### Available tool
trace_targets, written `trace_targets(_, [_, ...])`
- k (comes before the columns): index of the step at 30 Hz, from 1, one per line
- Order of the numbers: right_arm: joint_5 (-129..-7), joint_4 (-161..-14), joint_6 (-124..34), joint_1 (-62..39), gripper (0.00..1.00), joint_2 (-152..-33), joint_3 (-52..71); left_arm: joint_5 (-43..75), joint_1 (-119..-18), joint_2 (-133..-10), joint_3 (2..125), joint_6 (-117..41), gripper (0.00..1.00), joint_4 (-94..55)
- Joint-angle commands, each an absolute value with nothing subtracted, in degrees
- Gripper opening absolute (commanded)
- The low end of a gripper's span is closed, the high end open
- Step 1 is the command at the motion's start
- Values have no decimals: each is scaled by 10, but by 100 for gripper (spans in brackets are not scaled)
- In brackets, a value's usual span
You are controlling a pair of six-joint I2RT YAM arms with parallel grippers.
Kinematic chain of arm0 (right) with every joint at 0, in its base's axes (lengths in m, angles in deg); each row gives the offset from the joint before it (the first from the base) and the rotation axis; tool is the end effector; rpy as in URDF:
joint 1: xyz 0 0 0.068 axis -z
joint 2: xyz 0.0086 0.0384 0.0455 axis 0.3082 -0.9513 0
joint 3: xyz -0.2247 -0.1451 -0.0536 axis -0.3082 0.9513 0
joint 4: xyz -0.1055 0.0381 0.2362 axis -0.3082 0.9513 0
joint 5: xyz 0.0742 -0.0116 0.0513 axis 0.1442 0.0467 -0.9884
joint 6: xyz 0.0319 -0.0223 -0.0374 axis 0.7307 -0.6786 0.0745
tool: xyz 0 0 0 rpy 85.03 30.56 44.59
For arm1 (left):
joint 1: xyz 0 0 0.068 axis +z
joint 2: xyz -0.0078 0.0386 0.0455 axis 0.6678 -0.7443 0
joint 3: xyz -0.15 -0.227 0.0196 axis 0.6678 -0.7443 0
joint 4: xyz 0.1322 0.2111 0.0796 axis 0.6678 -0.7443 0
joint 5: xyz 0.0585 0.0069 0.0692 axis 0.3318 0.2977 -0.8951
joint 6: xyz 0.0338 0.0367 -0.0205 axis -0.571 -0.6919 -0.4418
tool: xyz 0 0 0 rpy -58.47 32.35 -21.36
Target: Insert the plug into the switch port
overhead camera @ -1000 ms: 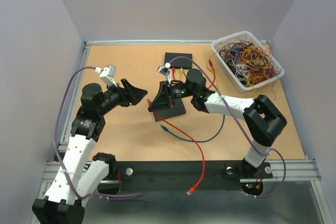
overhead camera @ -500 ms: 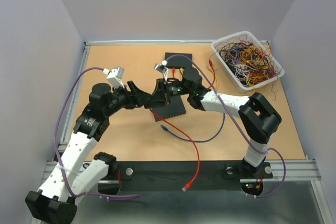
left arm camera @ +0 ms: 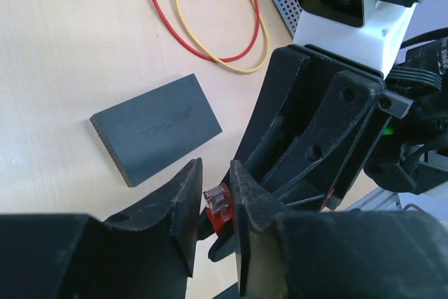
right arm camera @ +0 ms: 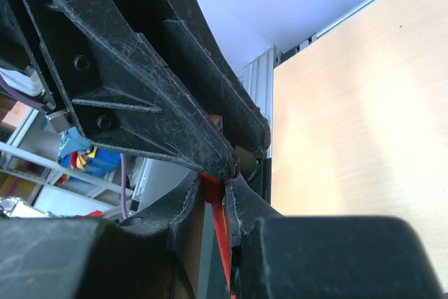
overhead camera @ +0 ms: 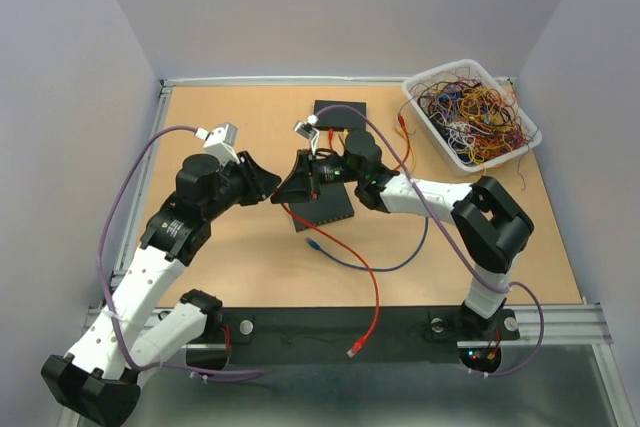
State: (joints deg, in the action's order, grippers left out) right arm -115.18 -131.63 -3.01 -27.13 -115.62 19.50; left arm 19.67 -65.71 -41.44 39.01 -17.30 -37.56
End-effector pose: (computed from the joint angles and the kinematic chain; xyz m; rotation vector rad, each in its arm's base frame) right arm 0.2669 0.3088 0.2736 -0.8831 1.6833 1.9075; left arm 0.1653 -0.0810 0.3464 0.0165 1.8915 -0.8732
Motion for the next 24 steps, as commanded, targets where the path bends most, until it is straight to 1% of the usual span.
trace_targets(1, [-1152,-1354,-36,-274,1,-1143,186,131,-653,-414,412,-181,30,-425])
trace_targets(3, [-1148,-1353,-38,-274,1,-1142,191,120,-653,-415,418,-178,27,-441])
trace_targets(5, [-1142,-1353,-41,-274,0,-1139,193,113,-653,-415,422,-177,21,-452])
trace_targets(6, [-1136,-1353,-41,-274,0,-1138,193,107,-653,-417,425,-174,12,-458])
trace_targets(7, [-1132,-1352,-42,-274,1,-1137,194,95,-653,-419,427,-172,8,-471])
trace_targets(8, [-1128,-1348,-44,-274,4,-1137,195,91,-653,-422,428,-170,4,-478])
trace_targets(9, [-1118,-1345,-46,-274,9,-1136,194,82,-653,-422,429,-166,0,-489])
trace_targets(10, [-1114,-1335,-54,-274,26,-1135,194,81,-653,-425,427,-166,0,-493])
trace_targets(11, [-1109,-1327,-59,-274,37,-1134,193,81,-652,-428,426,-165,0,-497])
trace_targets(13, [-1092,-1288,-84,-274,53,-1129,187,65,-652,-429,424,-157,0,-509])
trace_targets(16, [-1066,-1229,-122,-274,55,-1123,175,54,-653,-432,425,-151,0,-522])
trace_targets(17, [-1055,-1174,-158,-274,55,-1115,165,51,-653,-433,426,-151,0,-525])
trace_targets(20, [-998,-1082,-224,-274,57,-1095,151,43,-653,-443,433,-148,0,-535])
trace_targets(24, [-955,-1016,-275,-275,60,-1064,150,43,-653,-454,431,-143,0,-536])
